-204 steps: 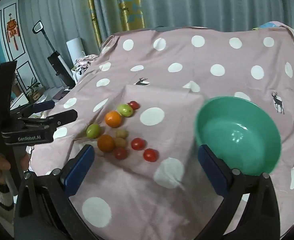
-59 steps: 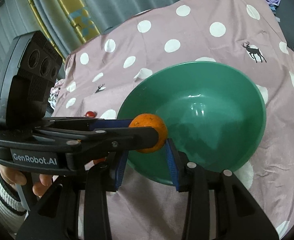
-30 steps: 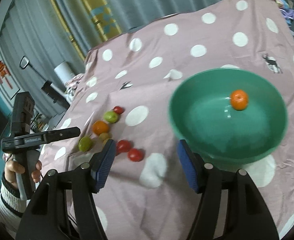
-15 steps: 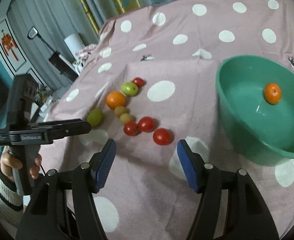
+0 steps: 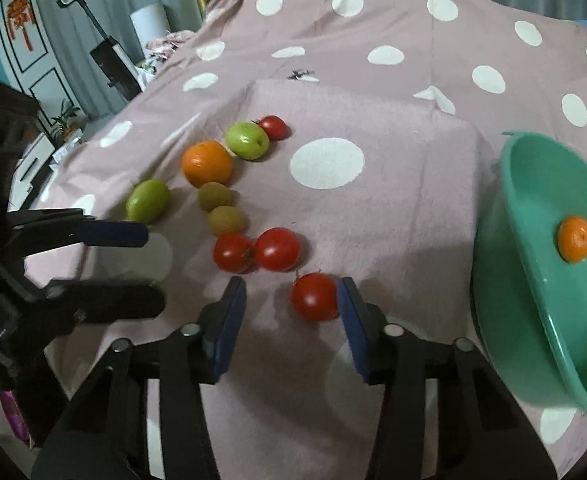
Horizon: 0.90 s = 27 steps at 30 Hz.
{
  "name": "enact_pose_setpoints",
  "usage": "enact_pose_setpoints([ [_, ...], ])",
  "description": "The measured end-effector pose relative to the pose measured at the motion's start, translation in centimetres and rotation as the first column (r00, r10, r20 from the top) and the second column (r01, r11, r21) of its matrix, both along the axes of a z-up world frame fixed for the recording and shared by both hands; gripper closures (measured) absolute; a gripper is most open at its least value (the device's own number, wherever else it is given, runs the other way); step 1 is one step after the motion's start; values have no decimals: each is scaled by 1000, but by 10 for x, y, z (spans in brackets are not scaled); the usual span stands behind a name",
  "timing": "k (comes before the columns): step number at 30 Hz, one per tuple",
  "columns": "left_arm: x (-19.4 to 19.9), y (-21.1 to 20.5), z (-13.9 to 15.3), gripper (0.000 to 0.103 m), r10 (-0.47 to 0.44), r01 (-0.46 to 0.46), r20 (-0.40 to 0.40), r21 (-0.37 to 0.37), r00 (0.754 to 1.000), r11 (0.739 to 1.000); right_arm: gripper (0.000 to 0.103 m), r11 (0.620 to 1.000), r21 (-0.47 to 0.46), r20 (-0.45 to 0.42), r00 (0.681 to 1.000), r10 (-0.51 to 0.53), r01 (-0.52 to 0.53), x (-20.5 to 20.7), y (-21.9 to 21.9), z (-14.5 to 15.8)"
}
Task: Organize fruits
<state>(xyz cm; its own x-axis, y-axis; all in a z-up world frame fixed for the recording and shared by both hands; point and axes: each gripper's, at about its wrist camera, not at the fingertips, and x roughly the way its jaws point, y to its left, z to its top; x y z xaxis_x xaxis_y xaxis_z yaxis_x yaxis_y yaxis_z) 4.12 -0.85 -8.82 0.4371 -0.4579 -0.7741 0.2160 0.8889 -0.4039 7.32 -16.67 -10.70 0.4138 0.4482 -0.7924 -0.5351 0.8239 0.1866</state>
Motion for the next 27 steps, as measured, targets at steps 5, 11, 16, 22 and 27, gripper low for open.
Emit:
enact_pose_setpoints([
  [5,5,-3,-5,23,-14,14,-11,2,1000,1000,74,999,-45,-25,999,25,-26,4,5,-11],
  [11,13,-9,-9,23,-15,15,-23,5,1000,1000,74,1000,11,-45,999,5,-5,4,-5,-14],
  [16,18,-16,-13,31,-24,24,-30,14,999,1000,74,996,85,-51,998,-27,31,-7,-20,-9],
  [22,28,-24,-22,43,-32,33,-49,37,998,999,74,985,159,-73,996,-53,64,-17,-37,-7],
  [27,35,-28,-26,52,-47,50,-38,66,998,997,74,979,189,-75,995,-63,76,-18,-42,-5],
])
